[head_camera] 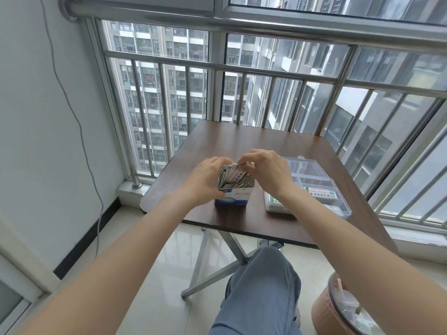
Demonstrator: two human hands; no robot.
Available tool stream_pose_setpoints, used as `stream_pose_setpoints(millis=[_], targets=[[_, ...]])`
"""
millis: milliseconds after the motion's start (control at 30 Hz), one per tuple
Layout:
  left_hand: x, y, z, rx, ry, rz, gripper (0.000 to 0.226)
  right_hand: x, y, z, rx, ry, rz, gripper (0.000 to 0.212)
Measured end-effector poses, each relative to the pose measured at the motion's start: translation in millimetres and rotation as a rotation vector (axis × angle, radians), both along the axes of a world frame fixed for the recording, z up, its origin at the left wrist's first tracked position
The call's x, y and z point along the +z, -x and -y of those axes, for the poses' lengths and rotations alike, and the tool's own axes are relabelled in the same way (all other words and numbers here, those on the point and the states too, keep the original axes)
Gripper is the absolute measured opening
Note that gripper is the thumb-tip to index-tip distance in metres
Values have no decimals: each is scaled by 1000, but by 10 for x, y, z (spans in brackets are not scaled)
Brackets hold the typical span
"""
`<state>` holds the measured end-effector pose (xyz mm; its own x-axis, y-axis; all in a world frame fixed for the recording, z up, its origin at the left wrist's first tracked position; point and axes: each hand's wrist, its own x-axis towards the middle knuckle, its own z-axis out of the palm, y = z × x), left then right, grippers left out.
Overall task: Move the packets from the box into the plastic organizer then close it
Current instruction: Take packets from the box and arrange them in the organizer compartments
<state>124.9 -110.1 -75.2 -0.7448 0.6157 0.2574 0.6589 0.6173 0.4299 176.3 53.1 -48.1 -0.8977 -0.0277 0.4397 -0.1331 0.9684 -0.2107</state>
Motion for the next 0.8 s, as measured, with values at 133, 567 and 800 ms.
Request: stream_pose_setpoints(millis=[133, 567, 800], targets=[[74, 117, -72, -1, 86, 41, 75, 30, 55, -57, 4, 13, -8, 20], [296, 316, -307, 11, -83, 165, 40, 211, 344, -290, 14, 177, -118, 19], [579, 223, -492, -80, -269, 172, 21, 368, 237, -450, 125, 652, -142, 12]])
